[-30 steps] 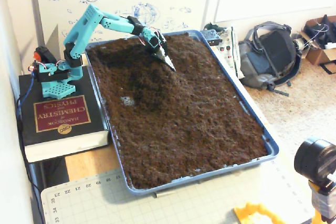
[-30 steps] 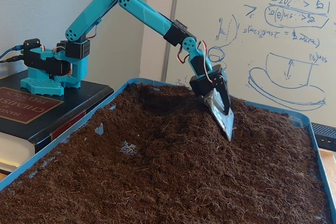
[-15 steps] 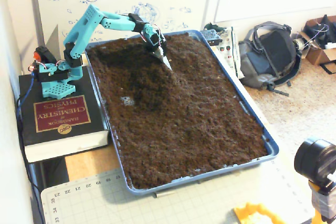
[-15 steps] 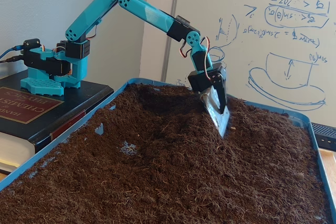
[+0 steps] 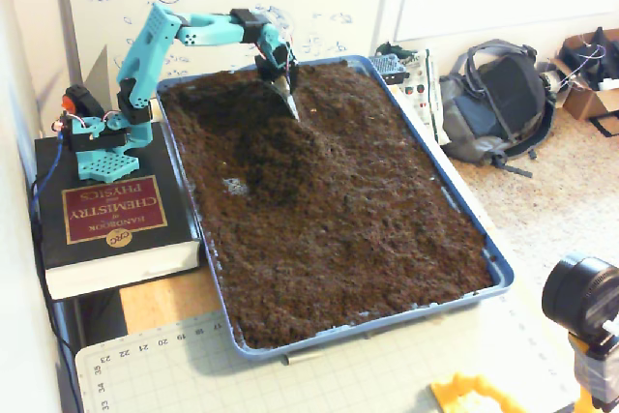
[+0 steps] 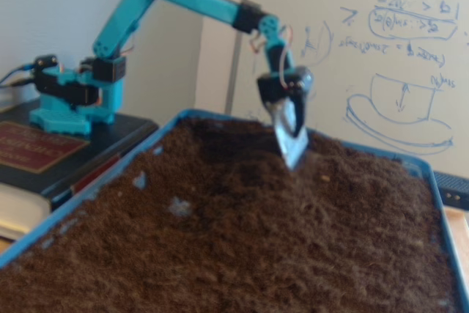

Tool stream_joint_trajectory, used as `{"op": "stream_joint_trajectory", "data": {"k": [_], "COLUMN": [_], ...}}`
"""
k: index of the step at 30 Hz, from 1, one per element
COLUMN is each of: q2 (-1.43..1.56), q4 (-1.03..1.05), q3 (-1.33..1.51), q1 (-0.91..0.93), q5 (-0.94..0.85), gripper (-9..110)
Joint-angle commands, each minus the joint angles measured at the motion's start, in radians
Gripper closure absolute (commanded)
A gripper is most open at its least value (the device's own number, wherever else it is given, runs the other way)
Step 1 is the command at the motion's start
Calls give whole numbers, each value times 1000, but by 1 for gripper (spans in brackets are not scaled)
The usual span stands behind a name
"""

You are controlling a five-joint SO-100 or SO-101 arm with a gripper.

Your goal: Build a berm.

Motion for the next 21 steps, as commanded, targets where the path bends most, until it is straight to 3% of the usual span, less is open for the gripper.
{"op": "stream_joint_trajectory", "data": {"k": [1,11,21], "q2": [193,135,-43], "q4": [-5,-25,-224], "q3": [-164,-417,-476], "q1": [-15,0,87], "q5": [5,-5,-8], "gripper": [101,101,101]}}
